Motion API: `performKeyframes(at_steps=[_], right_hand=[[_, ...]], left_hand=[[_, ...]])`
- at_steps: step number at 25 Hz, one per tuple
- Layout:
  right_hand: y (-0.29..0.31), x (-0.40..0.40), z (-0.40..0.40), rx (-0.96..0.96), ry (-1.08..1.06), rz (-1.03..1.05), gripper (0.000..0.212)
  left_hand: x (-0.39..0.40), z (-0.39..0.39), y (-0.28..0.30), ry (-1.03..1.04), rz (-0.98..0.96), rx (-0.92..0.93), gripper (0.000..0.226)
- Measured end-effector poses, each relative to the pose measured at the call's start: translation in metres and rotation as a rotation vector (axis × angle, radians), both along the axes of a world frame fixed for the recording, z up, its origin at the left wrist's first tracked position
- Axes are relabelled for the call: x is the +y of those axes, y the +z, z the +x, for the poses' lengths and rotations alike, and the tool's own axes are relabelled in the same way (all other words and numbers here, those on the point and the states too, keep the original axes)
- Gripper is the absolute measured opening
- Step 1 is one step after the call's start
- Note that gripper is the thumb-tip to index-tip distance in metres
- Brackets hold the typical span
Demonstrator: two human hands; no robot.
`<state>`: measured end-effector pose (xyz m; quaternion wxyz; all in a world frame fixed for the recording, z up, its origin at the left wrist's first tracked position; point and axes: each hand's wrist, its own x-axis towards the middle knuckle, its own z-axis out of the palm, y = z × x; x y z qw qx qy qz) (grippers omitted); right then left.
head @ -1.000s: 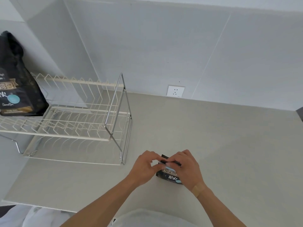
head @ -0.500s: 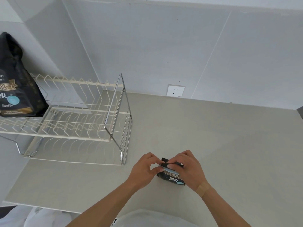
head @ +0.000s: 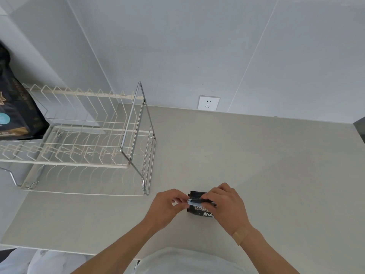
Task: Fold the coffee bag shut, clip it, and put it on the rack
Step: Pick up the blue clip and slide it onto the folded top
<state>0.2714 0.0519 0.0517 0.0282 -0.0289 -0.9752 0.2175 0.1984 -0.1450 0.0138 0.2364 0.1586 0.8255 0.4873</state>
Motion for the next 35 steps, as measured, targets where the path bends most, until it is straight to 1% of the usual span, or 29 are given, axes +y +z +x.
performKeyframes(at_steps=[3, 6, 9, 11, 14, 16, 18, 20, 22, 25, 27, 28, 31, 35], right_hand=[[-0.004, -0.001, 0.002, 0.007, -0.089, -0.073, 0.011], [-0.007, -0.003, 0.002, 0.025, -0.12, -0.114, 0.01], [-0.009, -0.004, -0.004, 0.02, -0.157, -0.144, 0.009], [-0.012, -0.005, -0.006, 0.023, -0.161, -0.142, 0.01], [-0.012, -0.007, -0.002, 0.041, -0.158, -0.142, 0.011], [-0.011, -0.005, 0.0, 0.05, -0.133, -0.13, 0.012], [-0.01, 0.003, 0.004, 0.04, -0.108, -0.13, 0.018], [-0.011, 0.018, 0.013, -0.012, -0.171, -0.224, 0.029], [-0.017, 0.039, 0.029, -0.066, -0.28, -0.393, 0.036], [-0.025, 0.055, 0.049, -0.124, -0.436, -0.649, 0.04], [-0.033, 0.054, 0.051, -0.116, -0.525, -0.756, 0.045], [-0.037, 0.052, 0.052, -0.102, -0.553, -0.786, 0.045], [-0.045, 0.047, 0.049, -0.072, -0.574, -0.833, 0.028], [-0.049, 0.044, 0.048, -0.068, -0.552, -0.868, 0.024]], left_hand=[[0.002, -0.003, -0.004, 0.016, -0.008, -0.019, 0.017], [0.002, -0.005, -0.008, 0.041, -0.015, -0.053, 0.017], [0.009, -0.006, -0.009, 0.024, -0.019, -0.061, 0.016], [0.011, -0.01, -0.009, -0.001, -0.039, -0.035, 0.012], [0.01, -0.016, -0.003, -0.115, -0.097, 0.023, 0.008], [0.009, -0.017, 0.004, -0.201, -0.143, 0.101, 0.006], [0.01, -0.017, 0.01, -0.272, -0.193, 0.208, 0.012], [0.01, -0.02, 0.015, -0.33, -0.237, 0.262, 0.024], [0.013, -0.025, 0.019, -0.349, -0.226, 0.279, 0.034], [0.032, -0.028, 0.03, -0.39, -0.21, 0.361, 0.034], [0.052, -0.028, 0.036, -0.467, -0.207, 0.431, 0.029], [0.064, -0.025, 0.038, -0.52, -0.212, 0.475, 0.027], [0.089, -0.015, 0.039, -0.608, -0.227, 0.602, 0.022], [0.101, -0.008, 0.039, -0.596, -0.24, 0.617, 0.016]])
